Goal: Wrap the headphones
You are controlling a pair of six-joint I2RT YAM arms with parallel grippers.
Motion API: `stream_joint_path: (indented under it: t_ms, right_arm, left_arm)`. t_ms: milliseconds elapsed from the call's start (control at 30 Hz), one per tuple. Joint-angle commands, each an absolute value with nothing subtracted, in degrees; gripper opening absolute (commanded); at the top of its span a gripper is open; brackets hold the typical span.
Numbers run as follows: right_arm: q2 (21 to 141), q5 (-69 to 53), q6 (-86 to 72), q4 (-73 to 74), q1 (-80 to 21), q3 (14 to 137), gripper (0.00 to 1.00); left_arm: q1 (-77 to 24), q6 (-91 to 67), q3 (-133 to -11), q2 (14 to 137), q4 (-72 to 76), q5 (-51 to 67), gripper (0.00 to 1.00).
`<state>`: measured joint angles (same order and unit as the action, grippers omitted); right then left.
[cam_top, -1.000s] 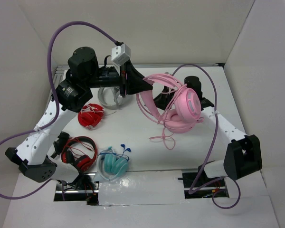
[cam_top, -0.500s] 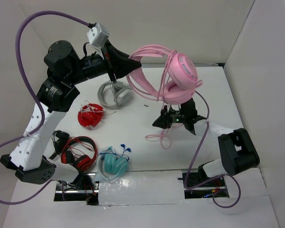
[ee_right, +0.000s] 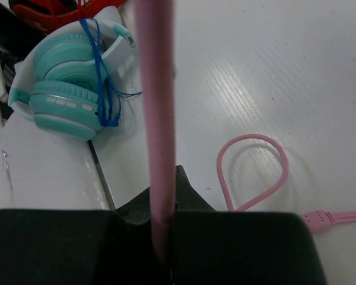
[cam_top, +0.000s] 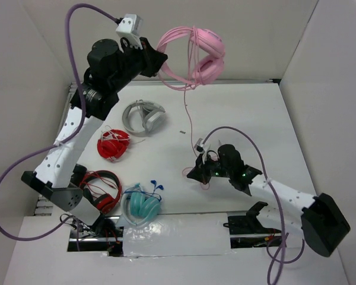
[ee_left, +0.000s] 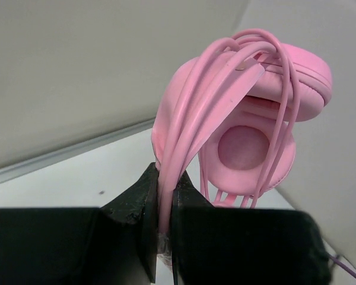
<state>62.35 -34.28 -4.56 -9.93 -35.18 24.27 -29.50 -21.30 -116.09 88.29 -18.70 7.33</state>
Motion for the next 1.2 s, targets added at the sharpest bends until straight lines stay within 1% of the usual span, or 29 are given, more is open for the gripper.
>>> stream_joint_path:
  t_ms: [0, 67, 133, 200, 233, 267, 300, 367, 400, 467, 500, 567, 600, 633, 733, 800, 867, 933, 1000, 1100, 1167]
  right_arm:
    - [55.4, -21.4, -7.5, -2.8, -38.4, 23.8, 0.0]
    - [52.0, -21.1, -7.4, -0.5, -39.8, 24.5, 0.0]
    - [50.3, -19.2, -7.6, 2.3, -41.4, 25.9, 0.0]
    - [49.1, -14.2, -8.3, 6.0, -44.0, 27.4, 0.0]
    - [48.1, -11.3, -8.4, 7.6, -45.2, 28.9, 0.0]
    - [47.6, -5.7, -8.5, 9.0, -46.8, 29.7, 0.0]
    - [46.9, -2.1, -9.4, 10.8, -47.5, 30.8, 0.0]
    - [46.0, 4.5, -10.5, 12.2, -48.2, 32.1, 0.0]
    - [45.7, 11.4, -12.1, 13.9, -48.3, 33.7, 0.0]
    - [45.9, 18.4, -13.3, 15.7, -48.4, 35.8, 0.0]
    - [46.3, 25.8, -14.1, 17.3, -48.6, 38.0, 0.0]
    - [47.0, 31.4, -12.7, 18.3, -49.0, 41.6, 0.0]
    - [48.3, 36.9, -12.5, 18.2, -49.0, 42.8, 0.0]
    - [49.2, 38.7, -12.0, 18.0, -49.0, 44.0, 0.0]
    - [54.4, 46.1, -7.0, 13.3, -49.0, 48.5, 0.01]
    - [58.3, 50.5, -4.9, 10.8, -48.9, 51.8, 0.03]
    - [61.4, 50.6, -0.6, 7.5, -48.4, 55.4, 0.03]
    - [63.0, 47.6, 2.9, 6.6, -46.4, 58.1, 0.02]
    - [64.3, 46.4, 3.6, 6.6, -44.7, 61.6, 0.02]
    - [65.0, 43.8, 6.2, 5.4, -40.9, 63.9, 0.07]
    - [65.0, 40.3, 8.4, 4.8, -38.9, 64.9, 0.14]
  left_arm:
    - [-29.0, -23.1, -117.9, 89.1, -12.5, -8.3, 0.0]
    - [-28.5, -22.1, -119.2, 91.7, -13.0, -15.3, 0.0]
    - [-27.3, -22.2, -121.4, 94.6, -15.5, -16.7, 0.0]
    - [-26.5, -22.4, -120.7, 95.5, -17.0, -17.4, 0.0]
    - [-25.0, -22.7, -119.1, 95.7, -17.0, -16.6, 0.0]
    - [-24.0, -22.8, -118.3, 95.8, -17.4, -15.1, 0.0]
    - [-22.9, -23.1, -117.5, 96.0, -17.5, -11.5, 0.0]
    - [-20.2, -23.8, -116.5, 97.4, -17.8, -11.1, 0.0]
    - [-19.4, -23.7, -116.9, 98.3, -19.9, -10.7, 0.0]
    - [-18.0, -23.6, -117.2, 100.7, -21.8, -10.8, 0.0]
    - [-17.8, -21.4, -116.4, 101.2, -21.2, -10.5, 0.0]
    - [-18.1, -17.6, -112.1, 100.6, -18.0, -7.7, 0.0]
    - [-18.8, -16.2, -108.8, 99.6, -16.6, -6.3, 0.0]
    - [-19.1, -14.7, -107.5, 99.1, -15.7, -2.1, 0.0]
    - [-21.5, -10.6, -106.6, 99.3, -16.2, 1.0, 0.0]
    - [-24.1, -7.3, -107.8, 100.7, -19.1, 1.1, 0.0]
    - [-26.7, -4.8, -107.1, 101.3, -19.7, 0.3, 0.0]
    - [-28.1, -3.9, -106.5, 101.3, -20.9, 1.0, 0.0]
    - [-29.6, -3.1, -105.1, 100.4, -21.5, 2.0, 0.0]
    - [-30.3, -1.8, -102.0, 98.2, -22.2, 7.4, 0.0]
    - [-31.9, -0.6, -99.2, 96.5, -22.4, 8.8, 0.0]
